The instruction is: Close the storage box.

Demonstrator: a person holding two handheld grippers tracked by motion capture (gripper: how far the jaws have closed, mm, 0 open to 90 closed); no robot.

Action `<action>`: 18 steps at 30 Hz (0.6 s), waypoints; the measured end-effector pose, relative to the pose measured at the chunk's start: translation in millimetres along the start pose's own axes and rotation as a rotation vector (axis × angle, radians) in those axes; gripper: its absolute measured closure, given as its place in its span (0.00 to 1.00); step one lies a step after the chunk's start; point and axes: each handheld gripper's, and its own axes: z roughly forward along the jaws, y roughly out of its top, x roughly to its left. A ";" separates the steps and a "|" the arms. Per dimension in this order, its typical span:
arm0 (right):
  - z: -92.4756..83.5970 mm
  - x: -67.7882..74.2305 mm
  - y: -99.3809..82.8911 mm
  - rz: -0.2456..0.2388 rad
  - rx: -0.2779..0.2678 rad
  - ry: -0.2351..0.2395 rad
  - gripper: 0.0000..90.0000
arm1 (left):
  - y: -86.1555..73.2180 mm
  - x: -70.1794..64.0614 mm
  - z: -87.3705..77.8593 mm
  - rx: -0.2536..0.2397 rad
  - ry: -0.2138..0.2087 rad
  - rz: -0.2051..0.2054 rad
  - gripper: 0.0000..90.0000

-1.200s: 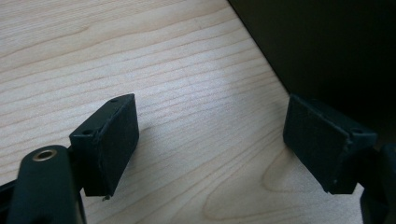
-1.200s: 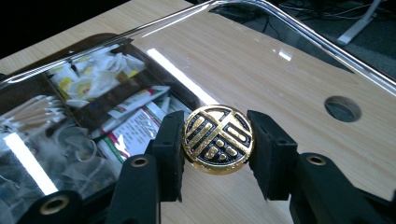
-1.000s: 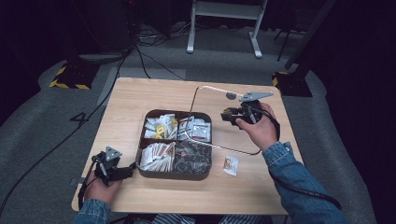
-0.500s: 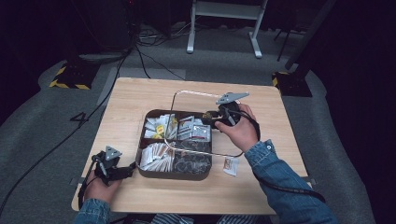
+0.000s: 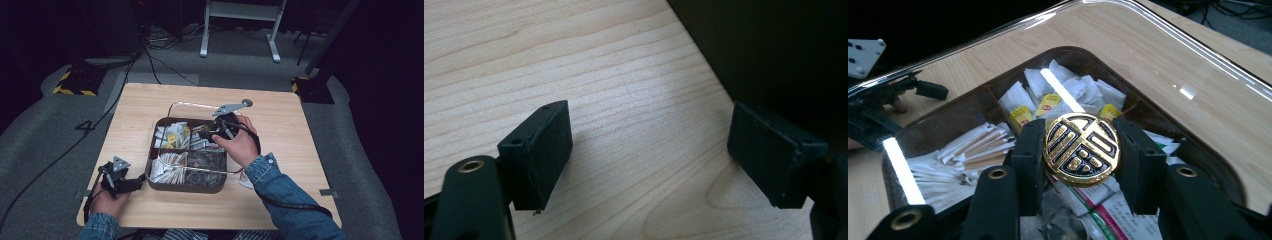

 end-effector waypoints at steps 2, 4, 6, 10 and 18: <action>5.2 2.7 -0.3 0.014 0.002 0.009 0.65 | 0.0 0.0 0.0 0.000 -0.001 0.000 0.21; 10.8 5.8 -0.9 0.016 0.007 0.008 0.65 | 0.0 0.0 0.0 0.000 0.000 0.000 0.21; 17.7 9.1 -2.1 0.015 0.015 0.008 0.65 | 0.0 0.0 0.0 0.000 0.000 0.000 0.21; 28.7 13.8 -5.2 0.018 0.030 0.012 0.65 | 0.0 0.0 0.0 0.000 0.000 0.000 0.21; 51.0 20.8 -16.4 0.036 0.060 0.001 0.65 | 0.1 0.1 0.1 0.000 -0.002 0.001 0.21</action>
